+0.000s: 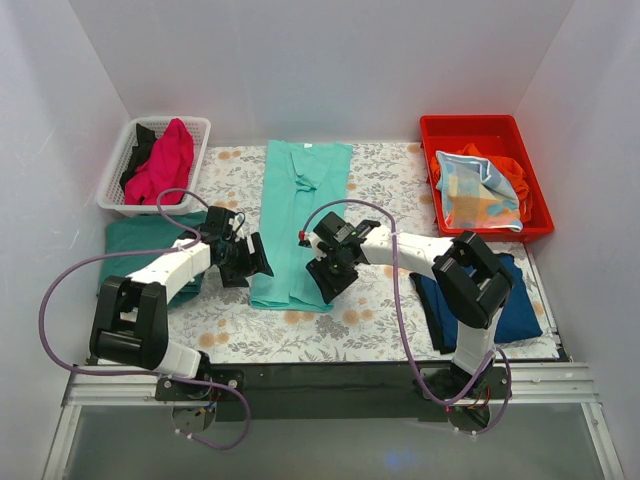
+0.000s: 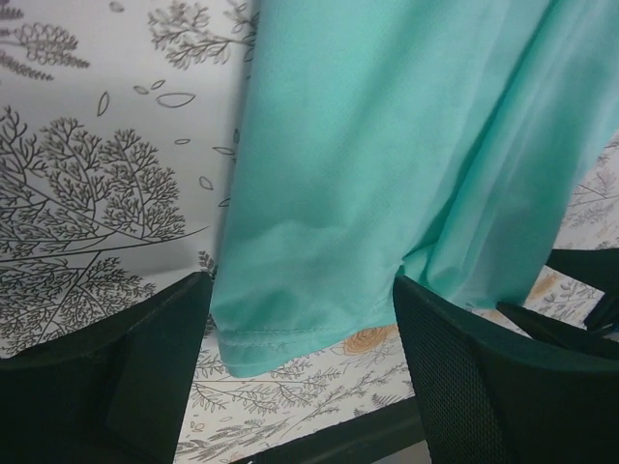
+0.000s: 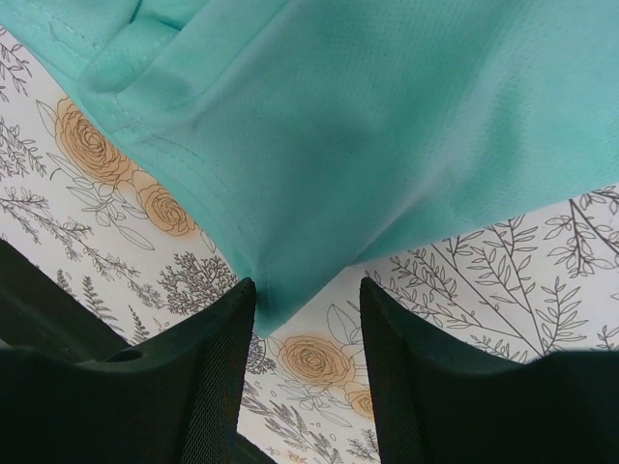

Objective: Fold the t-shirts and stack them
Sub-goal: Grab the bottom of the folded rectangular tshirt with both arms

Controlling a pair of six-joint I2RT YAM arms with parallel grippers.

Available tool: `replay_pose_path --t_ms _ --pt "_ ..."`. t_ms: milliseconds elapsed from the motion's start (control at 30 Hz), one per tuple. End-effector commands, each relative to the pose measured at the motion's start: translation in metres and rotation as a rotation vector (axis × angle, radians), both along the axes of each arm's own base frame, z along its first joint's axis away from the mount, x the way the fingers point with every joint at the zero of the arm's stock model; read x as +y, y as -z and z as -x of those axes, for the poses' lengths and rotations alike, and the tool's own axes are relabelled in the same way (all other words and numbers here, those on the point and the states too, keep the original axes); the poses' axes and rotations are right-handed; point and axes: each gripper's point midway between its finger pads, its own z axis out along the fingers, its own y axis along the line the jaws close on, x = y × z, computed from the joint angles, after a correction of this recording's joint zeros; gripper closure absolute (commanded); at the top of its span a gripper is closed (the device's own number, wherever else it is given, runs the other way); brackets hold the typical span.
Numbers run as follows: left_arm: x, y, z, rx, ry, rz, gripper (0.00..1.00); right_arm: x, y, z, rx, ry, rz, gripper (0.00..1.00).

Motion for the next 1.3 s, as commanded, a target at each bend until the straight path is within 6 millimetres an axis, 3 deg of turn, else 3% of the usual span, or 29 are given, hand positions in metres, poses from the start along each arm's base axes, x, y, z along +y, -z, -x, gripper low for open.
replay_pose_path --t_ms 0,133,300,500,700,800,967,1000,1067,1267 --pt "0.009 0.006 0.013 0.109 -0.075 -0.052 0.27 0.001 0.0 0.012 0.035 -0.001 -0.012 0.46" --pt "0.009 0.004 0.018 0.134 -0.099 -0.054 0.29 -0.002 0.003 0.017 0.045 0.005 -0.002 0.47" --pt "0.005 0.009 0.03 0.195 -0.08 -0.036 0.41 -0.004 0.004 0.019 0.053 0.005 0.0 0.48" --pt "0.004 0.02 0.042 0.25 -0.081 -0.032 0.48 -0.004 0.007 0.022 0.067 0.003 0.0 0.51" --pt "0.004 0.028 0.041 0.264 -0.083 -0.037 0.55 -0.005 0.014 0.025 0.08 0.012 0.001 0.57" --pt "0.003 0.03 0.042 0.272 -0.078 -0.036 0.63 -0.006 0.017 0.024 0.076 0.025 0.005 0.62" --pt "0.002 0.028 0.04 0.268 -0.071 -0.027 0.79 -0.008 0.016 0.022 0.06 0.038 0.011 0.83" --pt "0.001 0.027 0.04 0.267 -0.068 -0.024 0.89 -0.009 0.016 0.022 0.056 0.043 0.012 0.88" --pt "0.0 0.024 0.039 0.259 -0.067 -0.019 0.98 -0.009 0.014 0.022 0.048 0.039 0.009 0.99" --pt "-0.003 0.011 0.034 0.219 -0.062 -0.003 1.0 -0.013 0.005 0.023 0.03 0.035 -0.002 0.99"
